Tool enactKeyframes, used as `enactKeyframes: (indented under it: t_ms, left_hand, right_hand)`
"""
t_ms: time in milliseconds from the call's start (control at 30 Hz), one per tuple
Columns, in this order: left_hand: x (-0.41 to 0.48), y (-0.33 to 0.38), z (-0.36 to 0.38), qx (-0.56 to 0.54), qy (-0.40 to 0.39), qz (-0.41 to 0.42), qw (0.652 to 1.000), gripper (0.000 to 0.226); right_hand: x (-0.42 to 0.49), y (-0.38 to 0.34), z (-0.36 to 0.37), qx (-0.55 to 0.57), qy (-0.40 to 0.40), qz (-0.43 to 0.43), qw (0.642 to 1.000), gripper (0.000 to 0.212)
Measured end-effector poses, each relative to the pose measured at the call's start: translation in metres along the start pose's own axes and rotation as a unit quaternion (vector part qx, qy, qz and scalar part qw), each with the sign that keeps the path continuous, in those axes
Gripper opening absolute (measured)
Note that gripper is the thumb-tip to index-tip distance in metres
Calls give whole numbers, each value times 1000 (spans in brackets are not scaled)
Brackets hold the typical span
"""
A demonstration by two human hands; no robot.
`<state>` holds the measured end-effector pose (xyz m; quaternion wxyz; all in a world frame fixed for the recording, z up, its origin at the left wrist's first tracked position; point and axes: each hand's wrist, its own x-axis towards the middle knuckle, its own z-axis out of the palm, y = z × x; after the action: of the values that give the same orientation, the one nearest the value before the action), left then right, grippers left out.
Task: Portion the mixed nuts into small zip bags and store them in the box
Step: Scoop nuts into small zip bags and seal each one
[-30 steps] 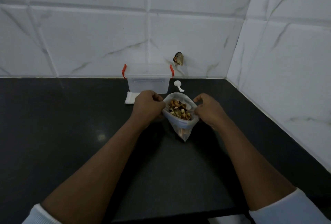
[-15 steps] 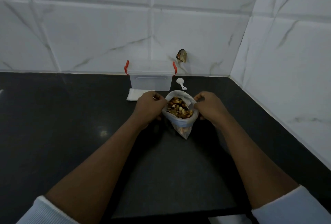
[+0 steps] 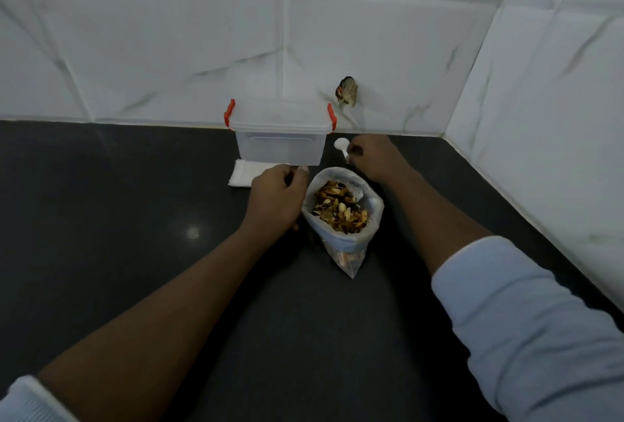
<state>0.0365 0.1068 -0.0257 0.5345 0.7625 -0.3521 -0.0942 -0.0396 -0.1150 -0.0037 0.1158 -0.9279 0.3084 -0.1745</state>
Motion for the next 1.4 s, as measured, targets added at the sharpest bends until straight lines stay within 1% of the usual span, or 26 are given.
enactKeyframes:
  t_ms: [67,100,200,267,333,433,467,533,600,667,700,767,867,933,1000,1100,1267,1400]
  left_hand:
    - [3,-1,1,-12,4,1,1000,39]
    - [5,-2,2,-14,6,0,1000,39]
    - [10,-3,5,0,8,7,1000,41]
    - [13,-5,7,10,7,12,1000,39]
    - [15,-7,8,20,5,18,1000,38]
    - [15,-8,8,15,-1,20,1000,37]
    - [15,-7,8,12,-2,21,1000,37]
    - [15,-7,8,7,-8,21,1000,36]
    - [14,-6,6,2,-13,19,1000,36]
    - [13,-6,5,4,-29,21,999,35]
    - [13,-6,4,3,-39,21,999,33]
    - [11,-6,2,-4,-55,17,998,30]
    - [9,-5,-2,-15,-85,19,996,20]
    - [7,-4,-2,-16,-113,29,993,16]
    - [5,-3,-1,-16,-131,35,991,17]
    - [3,0,3,-48,-139,28,989,19]
    - [1,2,3,-68,-132,13,989,17]
    - [0,3,3,-61,-124,10,990,17]
  right_hand:
    - [12,0,9,-21,-24,-13,999,32]
    - [17,0,12,-41,-34,-14,998,33]
    - [25,-1,15,-95,-41,-8,995,29]
    - [22,0,11,-100,-25,-7,995,28]
    - [16,4,2,-73,31,15,997,19]
    - [-2,7,-21,-5,88,44,995,23]
    - [-12,5,-31,21,107,34,993,25]
    - [-37,-3,-52,77,131,6,988,23]
    - [-65,-13,-67,130,113,-45,984,18]
    - [-87,-19,-75,160,70,-93,980,12]
    - [-94,-20,-76,154,50,-111,981,11]
    - [-99,-20,-73,102,23,-139,985,12]
    - [-92,-15,-62,22,16,-170,985,17]
    - [-87,-12,-56,-23,12,-174,984,18]
    - [-84,-9,-52,-65,5,-177,982,20]
    - [-84,-10,-51,-83,-7,-163,983,22]
    - [-90,-15,-52,-23,-22,-148,988,20]
    - [-89,-13,-47,43,-7,-97,994,18]
